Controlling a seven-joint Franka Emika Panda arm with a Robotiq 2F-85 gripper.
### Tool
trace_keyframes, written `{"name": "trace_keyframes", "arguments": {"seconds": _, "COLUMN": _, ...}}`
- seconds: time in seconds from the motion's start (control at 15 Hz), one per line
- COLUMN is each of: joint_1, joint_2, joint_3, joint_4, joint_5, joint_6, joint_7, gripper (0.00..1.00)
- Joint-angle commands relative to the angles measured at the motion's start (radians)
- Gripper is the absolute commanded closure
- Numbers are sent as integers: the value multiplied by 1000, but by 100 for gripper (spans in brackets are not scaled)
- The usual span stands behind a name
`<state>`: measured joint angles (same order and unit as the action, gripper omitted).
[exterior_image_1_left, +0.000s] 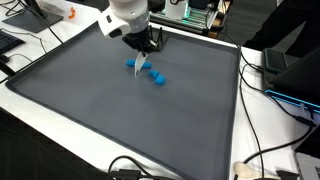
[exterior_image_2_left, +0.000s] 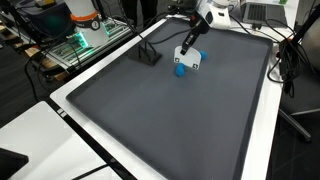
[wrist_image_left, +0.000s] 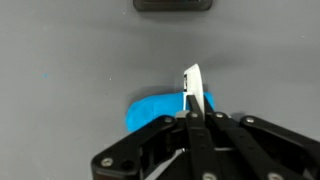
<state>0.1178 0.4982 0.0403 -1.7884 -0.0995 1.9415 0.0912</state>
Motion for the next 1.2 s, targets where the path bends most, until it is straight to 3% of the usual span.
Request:
{"name": "trace_keyframes", "arguments": {"seconds": 0.0, "joint_1": -1, "joint_2": 26, "joint_3": -4, "joint_4": -17, "joint_5": -12, "joint_6": 31, "joint_7": -6, "gripper": 99}}
{"name": "trace_keyframes", "arguments": {"seconds": 1.13, "joint_1": -21, "joint_2": -15, "joint_3": 4, "joint_4": -83, "joint_5": 21, "joint_6": -3, "joint_7": -42, "gripper": 99}}
